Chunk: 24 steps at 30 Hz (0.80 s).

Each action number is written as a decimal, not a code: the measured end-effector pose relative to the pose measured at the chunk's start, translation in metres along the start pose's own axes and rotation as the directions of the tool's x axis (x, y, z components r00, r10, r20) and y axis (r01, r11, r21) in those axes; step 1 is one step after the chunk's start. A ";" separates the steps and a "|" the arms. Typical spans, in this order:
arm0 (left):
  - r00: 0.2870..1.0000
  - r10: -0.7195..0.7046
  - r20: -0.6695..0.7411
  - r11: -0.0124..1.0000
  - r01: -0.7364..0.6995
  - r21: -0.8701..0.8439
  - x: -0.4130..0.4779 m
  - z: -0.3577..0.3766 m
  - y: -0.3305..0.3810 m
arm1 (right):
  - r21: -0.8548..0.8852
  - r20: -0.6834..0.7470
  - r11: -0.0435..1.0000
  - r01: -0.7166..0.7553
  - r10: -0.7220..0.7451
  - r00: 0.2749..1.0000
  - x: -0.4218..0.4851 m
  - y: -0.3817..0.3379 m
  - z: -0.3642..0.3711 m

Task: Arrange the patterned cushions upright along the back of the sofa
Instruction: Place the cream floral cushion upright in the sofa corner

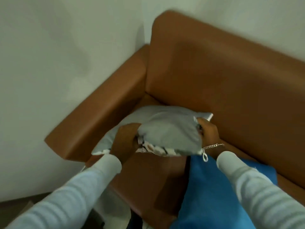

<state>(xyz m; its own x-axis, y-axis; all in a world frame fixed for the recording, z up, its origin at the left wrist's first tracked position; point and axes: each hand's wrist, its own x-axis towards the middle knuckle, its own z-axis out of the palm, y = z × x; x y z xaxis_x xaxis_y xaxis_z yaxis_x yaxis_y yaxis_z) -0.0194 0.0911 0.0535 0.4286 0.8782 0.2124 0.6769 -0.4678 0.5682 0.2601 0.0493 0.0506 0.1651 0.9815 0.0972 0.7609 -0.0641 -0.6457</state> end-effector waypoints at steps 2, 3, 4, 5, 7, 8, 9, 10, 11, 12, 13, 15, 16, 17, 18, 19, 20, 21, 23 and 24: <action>0.997 0.026 -0.077 0.998 -0.030 -0.052 0.058 -0.038 0.000 | 0.088 -0.130 0.996 -0.015 0.026 0.991 0.028 -0.023 -0.019; 0.995 0.035 -0.098 0.997 -0.042 -0.072 0.085 -0.050 -0.001 | 0.111 -0.190 0.994 0.000 0.021 0.982 0.041 -0.031 -0.028; 0.994 0.022 -0.111 0.995 -0.034 -0.099 0.113 -0.059 -0.002 | 0.113 -0.238 0.994 0.005 0.022 0.971 0.057 -0.041 -0.036; 0.993 0.015 -0.121 0.992 -0.030 -0.119 0.141 -0.064 -0.005 | 0.102 -0.273 0.995 -0.002 0.029 0.962 0.076 -0.048 -0.044; 0.990 0.020 -0.138 0.991 -0.038 -0.127 0.189 -0.059 -0.016 | 0.033 -0.291 0.996 -0.080 0.086 0.953 0.115 -0.048 -0.049; 0.992 0.021 -0.126 0.991 -0.037 -0.130 0.213 -0.052 -0.021 | -0.010 -0.287 0.989 -0.146 0.137 0.948 0.135 -0.043 -0.052; 0.995 0.004 -0.097 0.990 -0.018 -0.138 0.234 -0.045 -0.026 | -0.039 -0.262 0.975 -0.218 0.201 0.944 0.154 -0.037 -0.053; 0.998 -0.027 -0.065 0.989 0.017 -0.146 0.251 -0.036 -0.029 | -0.054 -0.227 0.957 -0.286 0.267 0.936 0.169 -0.032 -0.053; 0.996 -0.057 -0.062 0.987 0.047 -0.153 0.265 -0.026 -0.033 | -0.068 -0.195 0.937 -0.344 0.325 0.925 0.182 -0.027 -0.052; 0.993 -0.079 -0.091 0.984 0.063 -0.165 0.273 -0.015 -0.037 | -0.088 -0.178 0.920 -0.382 0.363 0.915 0.191 -0.024 -0.048; 0.984 -0.108 -0.142 0.979 0.080 -0.186 0.279 -0.005 -0.038 | -0.119 -0.190 0.905 -0.408 0.382 0.904 0.197 -0.022 -0.045; 0.945 -0.192 -0.266 0.960 0.125 -0.249 0.281 0.012 -0.040 | -0.170 -0.278 0.887 -0.429 0.375 0.885 0.197 -0.023 -0.036; 0.916 -0.227 -0.332 0.954 0.142 -0.263 0.276 0.018 -0.041 | -0.149 -0.336 0.898 -0.414 0.347 0.876 0.191 -0.024 -0.032; 0.891 -0.240 -0.387 0.953 0.141 -0.267 0.268 0.024 -0.041 | -0.104 -0.393 0.919 -0.379 0.312 0.865 0.179 -0.024 -0.030; 0.876 -0.232 -0.423 0.955 0.122 -0.271 0.254 0.030 -0.039 | -0.056 -0.454 0.941 -0.333 0.273 0.848 0.163 -0.023 -0.030; 0.873 -0.205 -0.443 0.959 0.089 -0.268 0.237 0.038 -0.036 | -0.014 -0.510 0.958 -0.286 0.239 0.826 0.143 -0.021 -0.032; 0.881 -0.157 -0.446 0.967 0.047 -0.249 0.216 0.046 -0.030 | 0.020 -0.548 0.966 -0.258 0.226 0.805 0.118 -0.017 -0.033; 0.902 -0.095 -0.422 0.977 0.003 -0.214 0.191 0.056 -0.023 | 0.049 -0.564 0.965 -0.257 0.240 0.790 0.088 -0.011 -0.034; 0.955 -0.011 -0.296 0.988 -0.036 -0.151 0.139 0.080 0.001 | 0.086 -0.542 0.946 -0.314 0.308 0.782 0.020 0.006 -0.031; 0.976 -0.008 -0.218 0.988 -0.026 -0.150 0.114 0.091 0.014 | 0.087 -0.514 0.933 -0.350 0.343 0.786 -0.016 0.015 -0.029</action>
<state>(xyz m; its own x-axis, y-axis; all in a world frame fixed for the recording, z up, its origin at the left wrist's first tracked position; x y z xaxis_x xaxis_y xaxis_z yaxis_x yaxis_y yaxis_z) 0.0933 0.1754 0.0134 0.2830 0.8824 0.3760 0.5680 -0.4701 0.6756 0.2871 0.0272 0.0608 0.7130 0.6572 0.2444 0.5977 -0.3874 -0.7019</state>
